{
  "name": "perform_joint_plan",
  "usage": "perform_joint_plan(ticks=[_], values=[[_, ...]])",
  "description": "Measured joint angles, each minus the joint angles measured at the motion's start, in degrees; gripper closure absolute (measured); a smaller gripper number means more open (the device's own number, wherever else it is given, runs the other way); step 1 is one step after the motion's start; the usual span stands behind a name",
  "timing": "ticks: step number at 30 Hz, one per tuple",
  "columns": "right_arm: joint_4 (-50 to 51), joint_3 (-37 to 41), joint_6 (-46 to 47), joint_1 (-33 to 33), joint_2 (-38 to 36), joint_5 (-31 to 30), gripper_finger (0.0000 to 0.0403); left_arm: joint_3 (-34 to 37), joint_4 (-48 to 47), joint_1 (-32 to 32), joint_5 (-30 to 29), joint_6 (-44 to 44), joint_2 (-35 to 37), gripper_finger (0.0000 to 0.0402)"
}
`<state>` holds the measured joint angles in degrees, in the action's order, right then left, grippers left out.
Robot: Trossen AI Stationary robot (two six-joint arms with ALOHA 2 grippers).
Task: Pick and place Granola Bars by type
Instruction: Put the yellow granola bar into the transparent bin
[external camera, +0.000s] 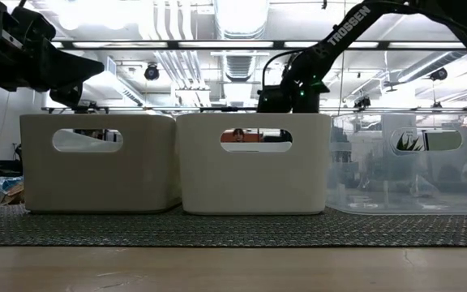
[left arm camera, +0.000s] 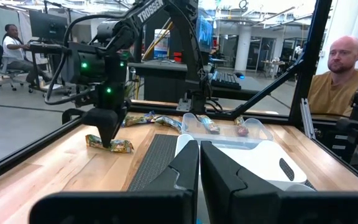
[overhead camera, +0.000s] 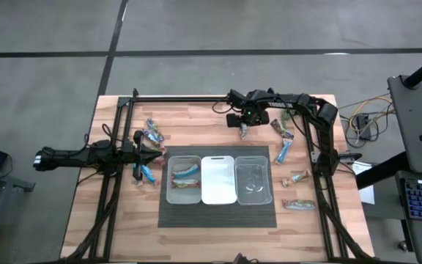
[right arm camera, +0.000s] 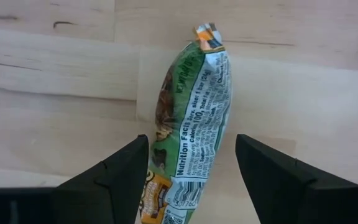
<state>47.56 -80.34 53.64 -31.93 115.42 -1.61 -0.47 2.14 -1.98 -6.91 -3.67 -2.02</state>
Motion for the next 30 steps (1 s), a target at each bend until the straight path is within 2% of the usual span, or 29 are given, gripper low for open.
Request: perform_joint_plan(ticks=[16, 30], values=[[-2.15, 0.73, 0.78, 0.86, 0.0, 0.14, 0.0182, 0.0, 0.0, 0.0, 0.01, -0.01, 0.02, 0.0402], [-2.09, 1.45, 1.71, 0.95, 0.04, 0.15, 0.0222, 0.0, -0.01, 0.0, 0.0, 0.01, 0.0, 0.0402]])
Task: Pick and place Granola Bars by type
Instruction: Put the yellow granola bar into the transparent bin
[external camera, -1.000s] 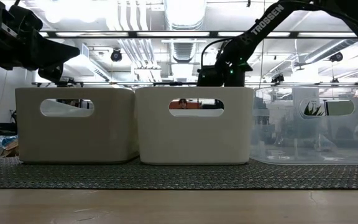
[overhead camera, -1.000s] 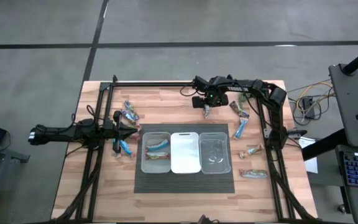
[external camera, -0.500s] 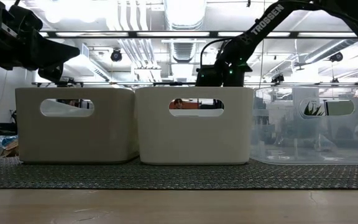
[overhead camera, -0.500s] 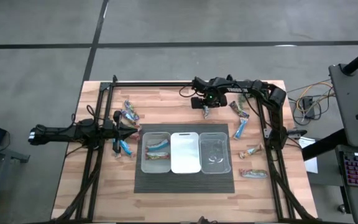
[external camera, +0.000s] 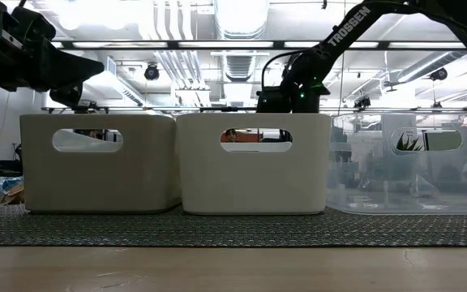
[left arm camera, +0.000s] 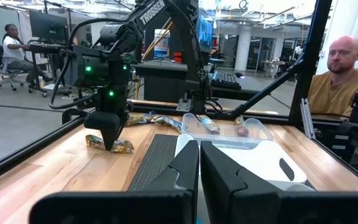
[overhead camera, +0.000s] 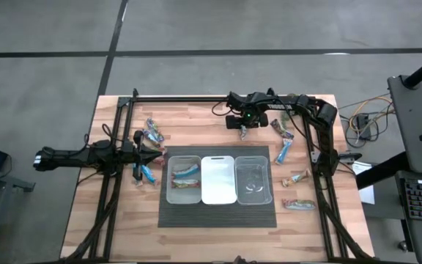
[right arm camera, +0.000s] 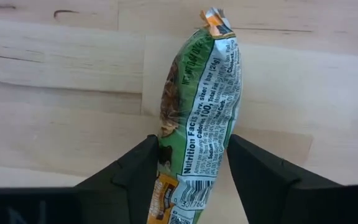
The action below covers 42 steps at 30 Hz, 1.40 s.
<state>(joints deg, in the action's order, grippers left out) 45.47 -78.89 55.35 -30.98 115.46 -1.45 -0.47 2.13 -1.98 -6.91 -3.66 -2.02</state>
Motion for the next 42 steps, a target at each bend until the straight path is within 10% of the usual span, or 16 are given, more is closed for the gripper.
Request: perform_joint_plan(ticks=[42], values=[[-1.57, -0.46, -1.57, 0.07, -6.79, -0.07, 0.0322, 0.01, 0.01, 0.0, -0.01, 0.0, 0.01, 0.0402]])
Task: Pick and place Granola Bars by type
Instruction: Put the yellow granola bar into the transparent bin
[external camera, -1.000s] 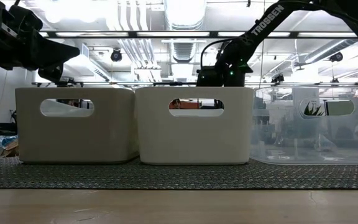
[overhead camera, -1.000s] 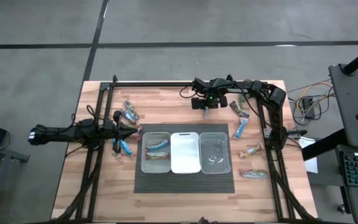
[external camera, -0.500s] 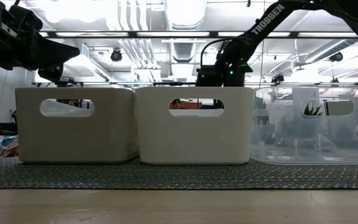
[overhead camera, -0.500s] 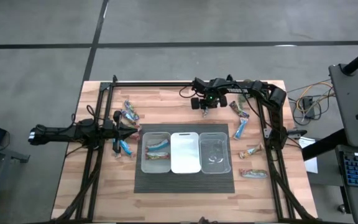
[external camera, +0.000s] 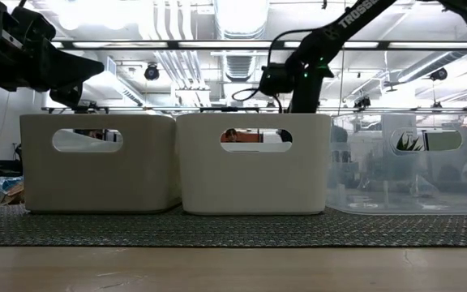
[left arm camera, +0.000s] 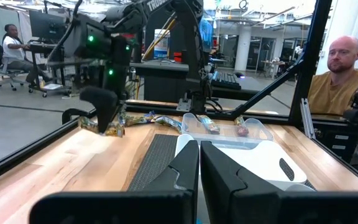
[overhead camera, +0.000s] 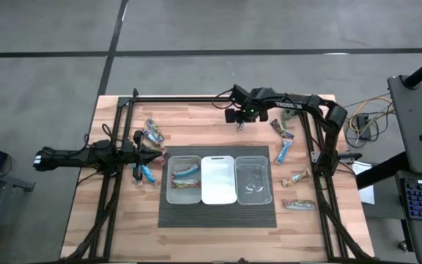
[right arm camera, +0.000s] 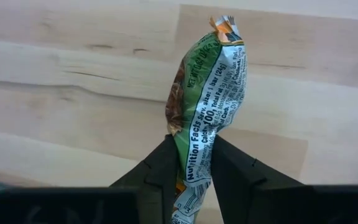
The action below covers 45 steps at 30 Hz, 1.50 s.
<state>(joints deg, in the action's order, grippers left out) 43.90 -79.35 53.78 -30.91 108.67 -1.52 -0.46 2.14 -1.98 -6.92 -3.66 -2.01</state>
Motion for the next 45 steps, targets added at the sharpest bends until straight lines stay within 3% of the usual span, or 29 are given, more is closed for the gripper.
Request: perform_joint_plan(ticks=[20, 29, 45], values=[[-7.82, -0.04, -0.29, 7.02, -7.05, 0.08, 0.0333, -0.01, 0.01, 0.0, 0.0, 0.0, 0.01, 0.0402], [-8.11, 0.03, -16.8, 8.55, -8.12, 6.35, 0.0329, -0.01, 0.01, 0.0, 0.0, -0.02, 0.0, 0.0402], [-7.26, 4.95, -35.36, 10.01, -21.78, 11.06, 0.0331, 0.0, -0.01, 0.0, 0.01, -0.01, 0.0, 0.0402]])
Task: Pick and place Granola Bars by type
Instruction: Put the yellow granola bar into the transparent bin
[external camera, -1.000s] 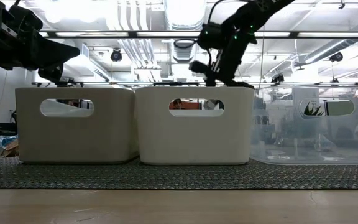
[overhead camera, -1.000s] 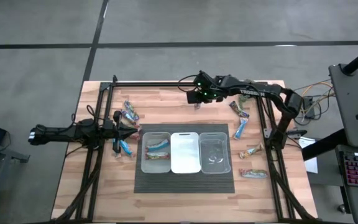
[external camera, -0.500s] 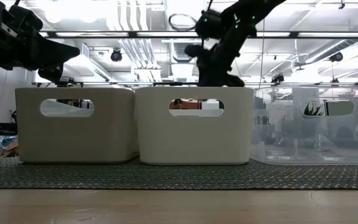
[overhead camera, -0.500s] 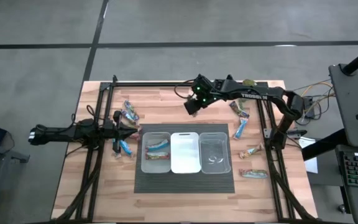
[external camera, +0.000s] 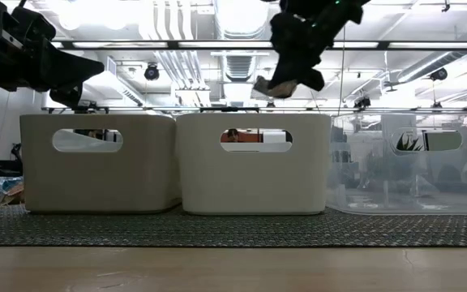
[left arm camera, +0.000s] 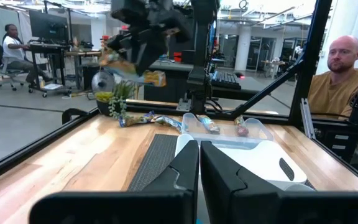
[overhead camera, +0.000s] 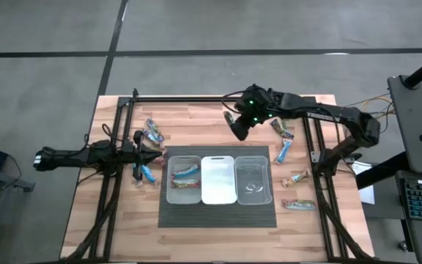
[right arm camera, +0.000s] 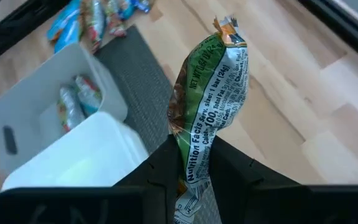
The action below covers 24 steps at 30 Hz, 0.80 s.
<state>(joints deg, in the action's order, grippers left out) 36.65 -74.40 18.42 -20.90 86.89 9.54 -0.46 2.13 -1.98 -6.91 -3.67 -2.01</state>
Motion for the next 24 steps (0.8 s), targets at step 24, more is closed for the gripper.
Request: perform_joint_plan(ticks=[24], values=[[16.26, 8.29, -12.7, 7.6, -11.34, 1.59, 0.0337, 0.0, 0.01, 0.0, 0.01, 0.01, 0.01, 0.0402]])
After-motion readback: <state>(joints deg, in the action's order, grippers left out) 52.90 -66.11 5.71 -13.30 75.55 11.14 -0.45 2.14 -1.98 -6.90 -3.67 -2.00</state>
